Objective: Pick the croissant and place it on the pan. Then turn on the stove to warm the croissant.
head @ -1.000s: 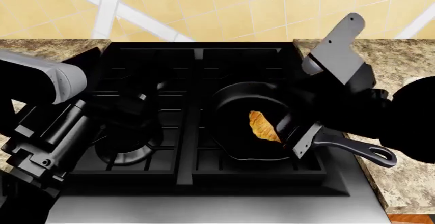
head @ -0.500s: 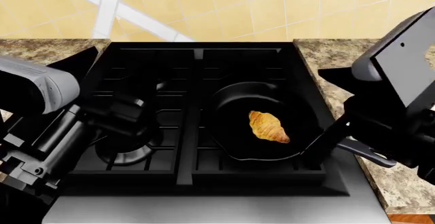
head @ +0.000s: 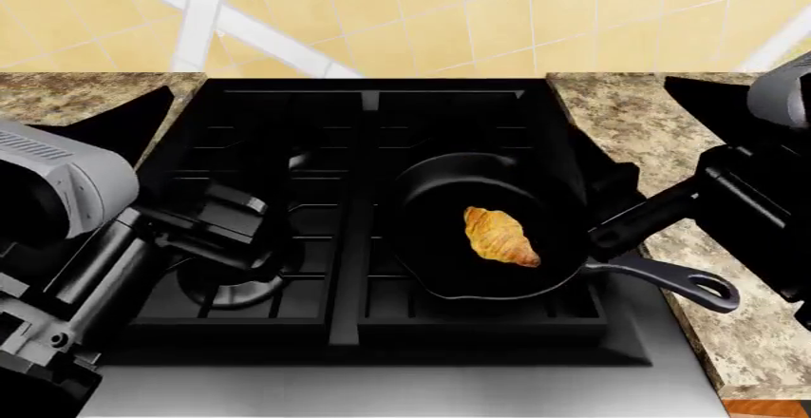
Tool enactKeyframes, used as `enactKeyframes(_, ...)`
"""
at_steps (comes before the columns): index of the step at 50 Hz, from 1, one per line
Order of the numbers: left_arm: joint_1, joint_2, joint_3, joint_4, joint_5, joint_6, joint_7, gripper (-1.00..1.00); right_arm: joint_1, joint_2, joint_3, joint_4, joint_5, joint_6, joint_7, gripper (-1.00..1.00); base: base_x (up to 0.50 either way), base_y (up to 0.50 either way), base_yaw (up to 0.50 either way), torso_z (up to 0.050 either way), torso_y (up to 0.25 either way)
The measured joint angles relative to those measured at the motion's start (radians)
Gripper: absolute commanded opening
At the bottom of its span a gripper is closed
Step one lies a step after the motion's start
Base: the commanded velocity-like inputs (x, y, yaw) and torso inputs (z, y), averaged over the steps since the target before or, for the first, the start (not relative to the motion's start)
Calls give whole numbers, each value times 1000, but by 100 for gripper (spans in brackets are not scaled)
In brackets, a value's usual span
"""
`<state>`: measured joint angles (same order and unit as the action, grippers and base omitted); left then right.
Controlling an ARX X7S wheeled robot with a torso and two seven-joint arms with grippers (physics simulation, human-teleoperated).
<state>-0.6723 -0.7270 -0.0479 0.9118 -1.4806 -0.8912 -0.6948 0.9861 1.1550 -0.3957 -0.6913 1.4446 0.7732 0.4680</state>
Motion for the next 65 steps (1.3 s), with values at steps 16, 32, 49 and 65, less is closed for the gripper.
enactKeyframes(16,9,0,9,0,15,0,7,100,-36,-18,1,-12,-32,-28,43,100,-187,0,0,0,0)
enactKeyframes(32,11,-1,14,-4,17,6,8,100,-52,-18,8,-17,-38,-45,50,100,-500,0,0,0,0)
enactKeyframes(49,27,3,7,-2,29,25,25,100,-68,-19,13,-21,-48,-61,49,100,-113,0,0,0,0)
enactKeyframes(65,46,17,-5,20,102,42,7,100,-86,-14,22,-47,-43,-74,77,100,0,0,0,0,0)
